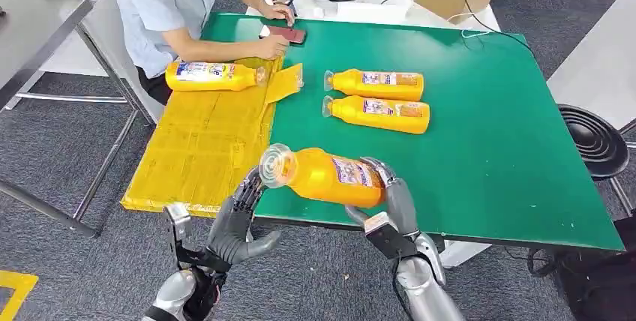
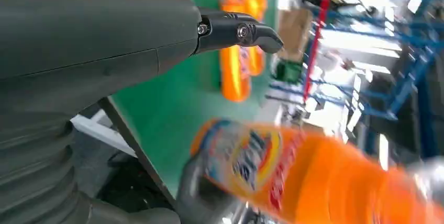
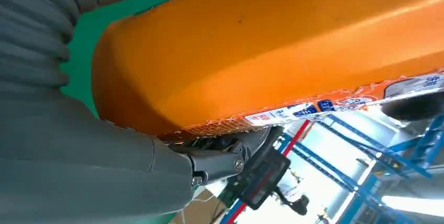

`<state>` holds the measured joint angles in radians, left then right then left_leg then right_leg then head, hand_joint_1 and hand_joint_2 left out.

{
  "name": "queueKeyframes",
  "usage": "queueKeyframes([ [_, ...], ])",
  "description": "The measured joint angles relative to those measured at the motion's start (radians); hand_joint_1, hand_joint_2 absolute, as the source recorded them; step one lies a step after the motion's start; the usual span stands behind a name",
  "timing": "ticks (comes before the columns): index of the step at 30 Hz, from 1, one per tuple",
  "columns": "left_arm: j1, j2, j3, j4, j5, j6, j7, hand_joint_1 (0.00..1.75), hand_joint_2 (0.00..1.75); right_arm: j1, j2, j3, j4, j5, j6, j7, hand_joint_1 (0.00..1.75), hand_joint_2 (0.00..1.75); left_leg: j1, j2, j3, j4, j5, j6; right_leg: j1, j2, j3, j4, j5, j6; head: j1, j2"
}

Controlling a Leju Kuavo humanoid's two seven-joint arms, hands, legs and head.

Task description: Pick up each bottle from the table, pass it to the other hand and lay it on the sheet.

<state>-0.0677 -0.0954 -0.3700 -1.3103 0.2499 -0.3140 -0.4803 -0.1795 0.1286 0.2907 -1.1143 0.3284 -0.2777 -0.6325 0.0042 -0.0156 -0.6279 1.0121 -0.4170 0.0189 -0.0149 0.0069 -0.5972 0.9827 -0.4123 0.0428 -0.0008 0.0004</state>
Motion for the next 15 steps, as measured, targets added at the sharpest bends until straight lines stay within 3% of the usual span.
queueKeyframes([
  [8, 0.009, -0.026, -0.032, -0.076, 0.023, 0.050, 0.013, 0.00, 1.75, -0.003, 0.034, 0.100, 0.026, 0.068, -0.002, 0.038, 1.75, 1.75, 0.000, 0.000, 0.000, 0.000, 0.000, 0.000, 0.000, 0.000, 0.000, 0.000, 0.000, 0.000, 0.000, 0.000],
  [15, 0.011, -0.056, -0.050, -0.117, 0.173, 0.142, 0.111, 0.00, 1.75, -0.026, 0.065, 0.190, 0.076, 0.125, -0.066, 0.055, 1.75, 1.75, 0.000, 0.000, 0.000, 0.000, 0.000, 0.000, 0.000, 0.000, -0.001, 0.000, 0.000, 0.000, 0.000, 0.000],
])
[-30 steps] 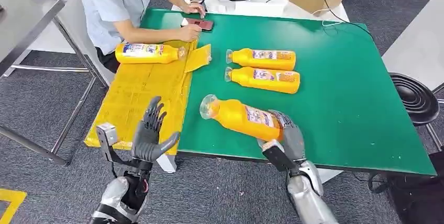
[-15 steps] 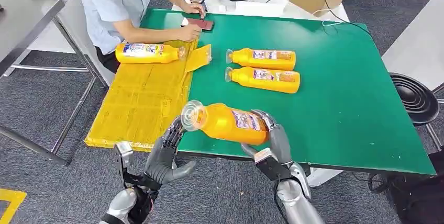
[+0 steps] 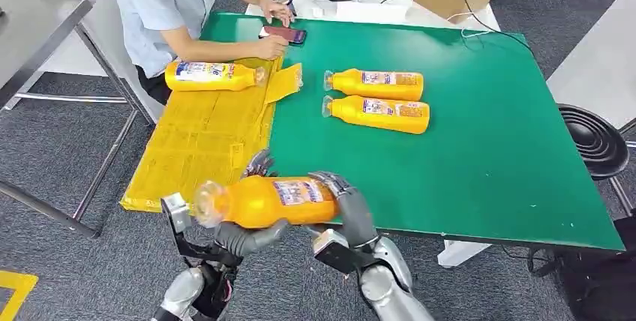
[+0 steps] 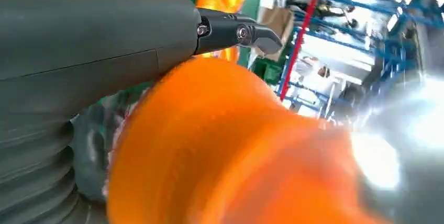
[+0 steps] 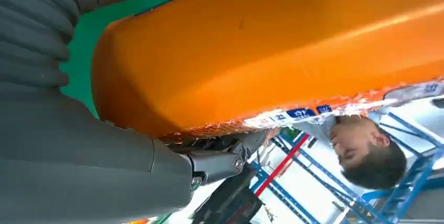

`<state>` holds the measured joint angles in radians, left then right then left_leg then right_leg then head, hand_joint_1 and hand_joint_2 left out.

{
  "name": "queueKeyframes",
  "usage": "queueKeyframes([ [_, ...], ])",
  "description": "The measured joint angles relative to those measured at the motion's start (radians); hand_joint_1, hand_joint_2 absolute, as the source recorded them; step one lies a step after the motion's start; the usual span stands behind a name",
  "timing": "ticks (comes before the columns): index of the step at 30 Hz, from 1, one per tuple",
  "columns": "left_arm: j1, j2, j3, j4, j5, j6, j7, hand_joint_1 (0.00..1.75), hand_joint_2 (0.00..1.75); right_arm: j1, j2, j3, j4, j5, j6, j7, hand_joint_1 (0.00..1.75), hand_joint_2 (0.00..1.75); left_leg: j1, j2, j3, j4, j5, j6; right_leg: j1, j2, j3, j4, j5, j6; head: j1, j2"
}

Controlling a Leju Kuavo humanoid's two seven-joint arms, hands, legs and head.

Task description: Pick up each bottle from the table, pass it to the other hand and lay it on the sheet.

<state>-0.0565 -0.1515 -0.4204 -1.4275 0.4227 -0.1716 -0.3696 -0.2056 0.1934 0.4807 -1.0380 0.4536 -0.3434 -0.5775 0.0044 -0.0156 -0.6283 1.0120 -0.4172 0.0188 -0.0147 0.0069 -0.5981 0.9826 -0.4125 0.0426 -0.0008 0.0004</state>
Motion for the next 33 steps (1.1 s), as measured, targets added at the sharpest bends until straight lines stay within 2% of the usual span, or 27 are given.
queueKeyframes([
  [9, -0.001, -0.022, 0.002, 0.000, 0.036, 0.075, 0.021, 0.00, 1.75, -0.017, 0.019, 0.052, 0.040, -0.006, -0.006, 0.026, 1.75, 1.75, 0.000, 0.000, 0.000, 0.000, 0.000, 0.000, 0.000, 0.000, 0.000, 0.000, 0.000, 0.000, 0.000, 0.000],
  [10, 0.000, -0.022, 0.002, 0.000, 0.040, 0.072, 0.021, 0.17, 1.75, -0.017, 0.023, 0.058, 0.045, -0.010, -0.003, 0.027, 1.75, 1.75, 0.000, 0.000, 0.000, 0.000, 0.000, 0.000, 0.000, 0.000, 0.000, 0.000, 0.000, 0.000, 0.000, 0.000],
  [11, 0.000, -0.022, 0.000, 0.000, 0.049, 0.057, 0.025, 1.62, 1.75, -0.018, 0.026, 0.062, 0.050, -0.016, 0.000, 0.029, 1.75, 1.75, 0.000, 0.000, 0.000, 0.000, 0.000, 0.000, 0.000, 0.000, 0.000, 0.000, 0.000, 0.000, 0.000, 0.000],
  [12, 0.001, -0.021, -0.003, 0.000, 0.072, 0.036, 0.034, 1.75, 1.75, -0.021, 0.029, 0.069, 0.058, -0.026, 0.003, 0.029, 1.75, 1.75, 0.000, 0.000, 0.000, 0.000, 0.000, 0.000, 0.000, 0.000, 0.000, 0.000, 0.000, 0.000, 0.000, 0.000],
  [14, 0.001, -0.021, -0.002, 0.000, 0.119, 0.013, 0.055, 1.75, 1.75, -0.028, 0.033, 0.075, 0.073, -0.046, 0.006, 0.027, 1.69, 1.75, 0.000, 0.000, 0.000, 0.000, 0.000, 0.000, 0.000, 0.000, 0.000, 0.000, 0.000, 0.000, 0.000, 0.000],
  [15, 0.001, -0.021, -0.002, 0.002, 0.128, 0.018, 0.056, 1.75, 1.75, -0.031, 0.036, 0.077, 0.080, -0.053, 0.009, 0.025, 1.40, 1.75, 0.000, 0.000, 0.000, 0.000, 0.000, 0.000, 0.000, 0.000, 0.000, 0.000, 0.000, 0.000, 0.000, 0.000],
  [16, 0.001, -0.022, -0.001, 0.005, 0.135, 0.027, 0.056, 1.75, 1.75, -0.035, 0.039, 0.080, 0.088, -0.060, 0.013, 0.024, 0.58, 1.75, 0.000, 0.000, 0.000, 0.000, 0.000, 0.000, 0.000, 0.000, 0.000, 0.000, 0.000, 0.000, 0.000, 0.000],
  [17, 0.000, -0.022, 0.002, 0.008, 0.143, 0.035, 0.055, 1.75, 1.75, -0.038, 0.043, 0.083, 0.095, -0.065, 0.015, 0.024, 0.19, 1.75, 0.000, 0.000, 0.000, 0.000, 0.000, 0.000, 0.000, 0.000, 0.000, 0.000, 0.000, 0.000, 0.000, 0.000],
  [18, 0.000, -0.022, 0.003, 0.011, 0.145, 0.038, 0.053, 1.75, 1.75, -0.040, 0.046, 0.087, 0.101, -0.067, 0.017, 0.025, 0.00, 1.75, 0.000, 0.000, 0.000, 0.000, 0.000, 0.000, 0.000, 0.000, 0.000, 0.000, 0.000, 0.000, 0.000, 0.000],
  [21, -0.002, -0.022, 0.010, 0.015, 0.159, 0.045, 0.046, 1.75, 1.75, -0.041, 0.053, 0.097, 0.114, -0.100, 0.057, 0.013, 0.00, 1.75, 0.000, 0.000, 0.000, 0.000, 0.000, 0.000, 0.000, 0.000, 0.000, 0.000, 0.000, 0.000, 0.000, 0.000],
  [22, -0.005, -0.022, 0.015, 0.018, 0.170, 0.044, 0.043, 1.75, 1.75, -0.040, 0.055, 0.109, 0.116, -0.122, 0.093, -0.008, 0.00, 0.00, 0.000, 0.000, 0.000, 0.000, 0.000, 0.000, 0.000, 0.000, 0.000, 0.000, 0.000, 0.000, 0.000, 0.000],
  [27, -0.005, -0.020, 0.033, 0.019, 0.193, 0.035, 0.043, 1.75, 1.75, -0.037, 0.063, 0.143, 0.099, -0.179, 0.146, -0.023, 0.00, 0.00, 0.000, 0.000, 0.000, 0.000, 0.000, 0.000, 0.000, 0.000, -0.001, 0.000, 0.000, 0.000, 0.000, 0.000],
  [33, -0.024, -0.013, 0.048, 0.021, 0.160, 0.073, 0.035, 1.75, 1.75, -0.034, 0.063, 0.185, 0.060, -0.154, 0.095, -0.030, 0.00, 0.00, 0.000, 0.000, 0.000, 0.000, 0.000, 0.000, 0.000, 0.000, -0.001, 0.000, 0.000, 0.000, 0.000, 0.000],
])
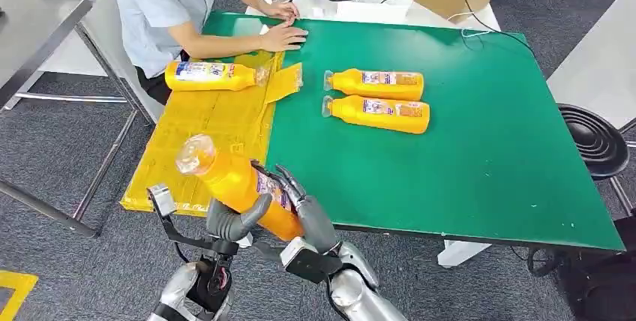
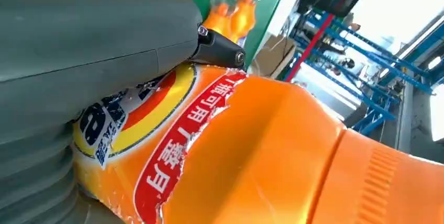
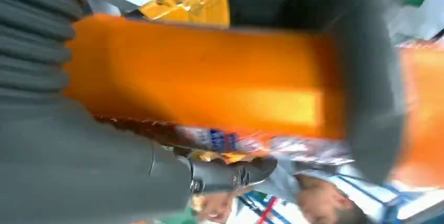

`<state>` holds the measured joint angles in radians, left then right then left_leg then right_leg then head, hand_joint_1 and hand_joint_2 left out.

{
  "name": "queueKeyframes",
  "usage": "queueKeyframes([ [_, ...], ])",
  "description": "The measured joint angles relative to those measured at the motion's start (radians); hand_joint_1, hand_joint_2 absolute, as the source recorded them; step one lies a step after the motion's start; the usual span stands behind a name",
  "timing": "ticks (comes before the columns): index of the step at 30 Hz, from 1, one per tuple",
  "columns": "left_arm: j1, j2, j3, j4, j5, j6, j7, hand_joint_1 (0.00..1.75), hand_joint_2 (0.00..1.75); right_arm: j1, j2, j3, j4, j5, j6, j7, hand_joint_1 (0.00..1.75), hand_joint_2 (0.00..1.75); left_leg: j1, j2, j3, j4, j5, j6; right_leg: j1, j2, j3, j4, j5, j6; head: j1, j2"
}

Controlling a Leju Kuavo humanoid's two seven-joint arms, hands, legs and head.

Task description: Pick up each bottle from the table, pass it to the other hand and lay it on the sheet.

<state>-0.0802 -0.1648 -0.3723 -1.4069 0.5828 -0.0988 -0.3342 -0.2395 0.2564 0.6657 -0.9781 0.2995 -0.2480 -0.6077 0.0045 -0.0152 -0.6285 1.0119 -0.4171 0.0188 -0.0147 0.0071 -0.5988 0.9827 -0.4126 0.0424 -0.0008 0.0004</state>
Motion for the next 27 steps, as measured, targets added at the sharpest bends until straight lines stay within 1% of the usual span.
queueKeyframes([
  [5, -0.024, 0.011, 0.011, 0.015, -0.040, 0.032, -0.003, 1.75, 1.75, 0.006, -0.001, 0.026, -0.035, 0.037, -0.066, -0.001, 0.00, 0.00, 0.000, 0.000, 0.000, 0.000, 0.000, 0.000, 0.000, 0.000, 0.000, 0.000, 0.000, 0.000, 0.000, 0.000],
  [8, -0.043, 0.026, 0.011, 0.027, -0.152, 0.093, -0.010, 1.75, 1.75, 0.018, -0.007, 0.037, -0.061, 0.149, -0.223, -0.002, 0.00, 0.00, 0.000, 0.000, 0.000, 0.000, 0.000, 0.000, 0.000, 0.000, 0.000, 0.000, 0.000, 0.000, 0.000, 0.000],
  [11, -0.082, 0.067, 0.010, 0.056, -0.361, 0.173, 0.008, 1.75, 1.75, 0.050, -0.023, 0.037, -0.140, 0.174, -0.291, 0.025, 0.00, 0.00, 0.000, 0.000, 0.000, 0.000, 0.000, 0.000, 0.000, 0.000, 0.000, 0.000, 0.000, 0.000, 0.000, 0.000],
  [14, -0.129, 0.107, 0.013, 0.088, -0.607, 0.302, 0.005, 1.75, 1.75, 0.072, -0.041, 0.026, -0.215, 0.171, -0.313, 0.053, 0.00, 0.00, 0.000, 0.000, 0.000, 0.000, 0.000, 0.000, 0.000, 0.000, -0.001, 0.000, 0.000, 0.000, 0.000, 0.000],
  [17, -0.178, 0.127, 0.040, 0.115, -0.645, 0.309, 0.026, 1.75, 1.75, 0.082, -0.052, 0.000, -0.252, 0.165, -0.318, 0.056, 0.00, 0.00, 0.000, 0.000, 0.000, 0.000, 0.000, 0.000, 0.000, 0.000, 0.000, 0.000, 0.000, 0.000, 0.000, 0.000],
  [21, -0.210, 0.136, 0.057, 0.140, -0.661, 0.321, 0.031, 1.75, 1.75, 0.092, -0.056, -0.013, -0.272, 0.162, -0.322, 0.049, 0.00, 0.00, 0.000, 0.000, 0.000, 0.000, 0.000, 0.000, 0.000, 0.000, 0.000, 0.000, 0.000, 0.000, 0.000, 0.000],
  [23, -0.228, 0.137, 0.064, 0.164, -0.715, 0.372, 0.039, 1.75, 1.75, 0.093, -0.056, -0.016, -0.272, 0.152, -0.322, 0.042, 0.00, 0.00, 0.000, 0.000, 0.000, 0.000, 0.000, 0.000, 0.000, 0.000, 0.000, 0.000, 0.000, 0.000, 0.000, 0.000],
  [27, -0.324, 0.143, 0.066, 0.297, -0.986, 0.499, 0.086, 1.75, 1.75, 0.094, -0.049, -0.016, -0.272, 0.133, -0.301, 0.024, 0.00, 0.00, 0.000, 0.000, 0.000, 0.000, 0.001, 0.000, 0.000, 0.000, 0.000, 0.000, 0.000, 0.000, 0.000, 0.000],
])
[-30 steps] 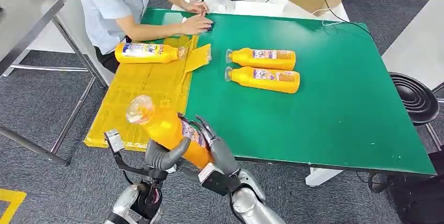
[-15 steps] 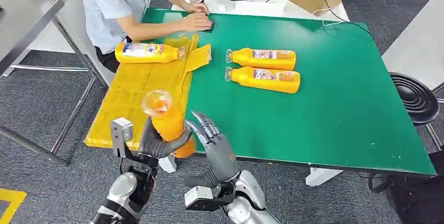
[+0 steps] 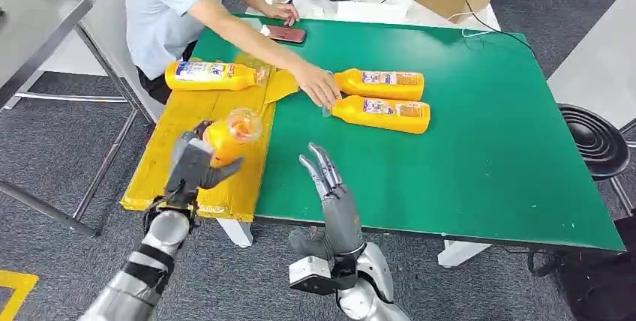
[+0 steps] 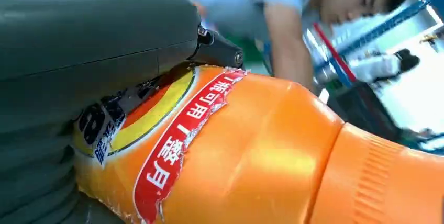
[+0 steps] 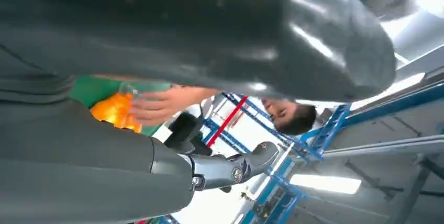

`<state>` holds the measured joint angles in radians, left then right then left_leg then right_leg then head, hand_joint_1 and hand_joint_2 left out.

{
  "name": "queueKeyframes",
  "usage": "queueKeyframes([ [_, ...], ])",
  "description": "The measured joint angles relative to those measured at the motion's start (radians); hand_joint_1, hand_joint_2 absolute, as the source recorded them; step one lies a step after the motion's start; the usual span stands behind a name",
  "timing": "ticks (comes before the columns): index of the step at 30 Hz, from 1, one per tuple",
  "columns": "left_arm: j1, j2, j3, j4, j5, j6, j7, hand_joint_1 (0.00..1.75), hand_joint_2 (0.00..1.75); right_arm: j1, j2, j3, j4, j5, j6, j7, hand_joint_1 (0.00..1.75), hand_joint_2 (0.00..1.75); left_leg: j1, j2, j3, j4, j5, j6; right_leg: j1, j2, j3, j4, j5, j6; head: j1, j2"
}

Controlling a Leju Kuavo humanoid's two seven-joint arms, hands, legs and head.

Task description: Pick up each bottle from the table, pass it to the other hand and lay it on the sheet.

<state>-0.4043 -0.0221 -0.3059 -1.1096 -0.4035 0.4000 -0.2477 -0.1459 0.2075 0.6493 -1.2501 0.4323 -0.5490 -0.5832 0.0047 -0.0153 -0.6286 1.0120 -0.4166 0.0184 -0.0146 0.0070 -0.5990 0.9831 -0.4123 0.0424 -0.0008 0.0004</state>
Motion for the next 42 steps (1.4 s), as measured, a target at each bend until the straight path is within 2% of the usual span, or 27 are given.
queueKeyframes([
  [3, -0.085, -0.001, -0.015, 0.140, -0.190, 0.084, 0.032, 1.75, 1.75, -0.002, 0.012, 0.003, 0.000, -0.042, 0.048, -0.011, 0.00, 0.00, 0.000, 0.000, 0.000, 0.000, 0.000, 0.000, 0.000, 0.000, 0.000, 0.000, 0.000, 0.000, 0.000, 0.000],
  [7, -0.183, -0.009, -0.054, 0.359, -0.353, 0.059, 0.106, 1.75, 1.75, -0.018, 0.023, 0.024, 0.014, -0.143, 0.146, -0.025, 0.00, 0.00, 0.000, 0.000, 0.000, 0.000, 0.001, 0.000, 0.000, 0.000, 0.000, 0.001, 0.000, 0.000, 0.000, 0.000],
  [12, -0.231, -0.016, -0.082, 0.497, -0.404, 0.058, 0.145, 1.75, 1.75, -0.030, 0.028, 0.037, 0.034, -0.174, 0.173, -0.032, 0.00, 0.00, 0.000, 0.000, 0.000, 0.000, 0.001, 0.000, 0.000, 0.000, 0.000, 0.001, 0.000, 0.000, 0.000, 0.000],
  [19, -0.280, -0.033, -0.102, 0.640, -0.461, -0.043, 0.252, 1.75, 1.75, -0.052, 0.041, 0.052, 0.110, -0.277, 0.268, -0.024, 0.00, 0.00, 0.000, 0.000, 0.000, 0.000, 0.000, 0.000, 0.000, 0.000, 0.001, 0.000, 0.000, 0.000, 0.000, 0.000],
  [20, -0.285, -0.034, -0.103, 0.656, -0.469, -0.043, 0.264, 1.61, 1.75, -0.058, 0.046, 0.054, 0.128, -0.288, 0.277, -0.025, 0.00, 0.00, 0.000, 0.000, 0.000, 0.000, 0.000, 0.000, 0.000, 0.000, 0.001, 0.000, 0.000, 0.000, 0.000, 0.000],
  [21, -0.288, -0.035, -0.104, 0.671, -0.477, -0.044, 0.272, 1.34, 1.75, -0.064, 0.050, 0.056, 0.146, -0.295, 0.284, -0.027, 0.00, 0.00, 0.000, 0.001, 0.001, 0.000, 0.000, -0.001, 0.000, 0.000, 0.001, 0.001, 0.000, 0.000, 0.000, 0.000],
  [22, -0.293, -0.037, -0.105, 0.681, -0.483, -0.046, 0.280, 0.87, 1.75, -0.068, 0.053, 0.059, 0.161, -0.301, 0.290, -0.027, 0.00, 0.00, 0.000, 0.002, 0.001, 0.000, 0.000, -0.001, 0.000, 0.001, 0.001, 0.000, 0.000, 0.000, 0.000, 0.000],
  [23, -0.300, -0.040, -0.105, 0.695, -0.487, -0.056, 0.288, 0.28, 1.75, -0.070, 0.056, 0.059, 0.178, -0.309, 0.294, -0.027, 0.00, 0.00, 0.000, 0.002, 0.002, 0.000, 0.000, -0.001, 0.000, 0.000, 0.002, 0.000, 0.000, 0.000, 0.000, 0.000],
  [24, -0.307, -0.043, -0.106, 0.706, -0.493, -0.073, 0.296, 0.00, 1.75, -0.072, 0.060, 0.059, 0.194, -0.316, 0.295, -0.027, 0.00, 0.00, 0.000, 0.002, 0.002, 0.000, 0.000, -0.001, 0.000, 0.000, 0.003, 0.001, 0.000, 0.000, 0.000, 0.000],
  [31, -0.327, -0.046, -0.110, 0.733, -0.482, -0.134, 0.299, 0.00, 1.75, -0.086, 0.072, 0.058, 0.275, -0.332, 0.296, -0.028, 0.00, 0.00, 0.000, 0.001, 0.006, 0.000, 0.000, -0.001, 0.000, 0.000, 0.006, 0.000, 0.000, 0.000, 0.000, 0.000],
  [34, -0.325, -0.051, -0.080, 0.733, -0.389, -0.195, 0.201, 0.00, 1.75, -0.086, 0.073, 0.058, 0.288, -0.332, 0.287, -0.028, 0.00, 0.00, 0.000, 0.000, 0.007, 0.000, 0.000, -0.001, 0.000, 0.000, 0.007, 0.000, 0.000, 0.000, 0.000, 0.000],
  [36, -0.324, -0.057, -0.045, 0.730, -0.309, -0.252, 0.134, 0.00, 1.75, -0.086, 0.072, 0.057, 0.296, -0.332, 0.279, -0.028, 0.00, 0.00, 0.000, -0.007, 0.008, 0.000, 0.000, -0.001, 0.000, -0.005, 0.010, 0.000, -0.002, -0.001, 0.000, 0.000],
  [38, -0.321, -0.063, -0.002, 0.722, -0.197, -0.355, 0.049, 0.00, 1.75, -0.086, 0.072, 0.056, 0.303, -0.332, 0.272, -0.029, 0.00, 0.00, 0.000, -0.010, 0.009, 0.000, 0.000, 0.000, 0.000, -0.009, 0.012, 0.000, -0.003, -0.001, 0.000, 0.000],
  [42, -0.305, -0.078, 0.091, 0.693, -0.027, -0.518, -0.040, 0.00, 1.75, -0.086, 0.072, 0.055, 0.316, -0.337, 0.267, -0.036, 0.00, 0.00, -0.001, -0.006, 0.010, 0.000, 0.000, 0.000, -0.001, -0.008, 0.013, 0.000, -0.001, -0.001, 0.000, 0.000],
])
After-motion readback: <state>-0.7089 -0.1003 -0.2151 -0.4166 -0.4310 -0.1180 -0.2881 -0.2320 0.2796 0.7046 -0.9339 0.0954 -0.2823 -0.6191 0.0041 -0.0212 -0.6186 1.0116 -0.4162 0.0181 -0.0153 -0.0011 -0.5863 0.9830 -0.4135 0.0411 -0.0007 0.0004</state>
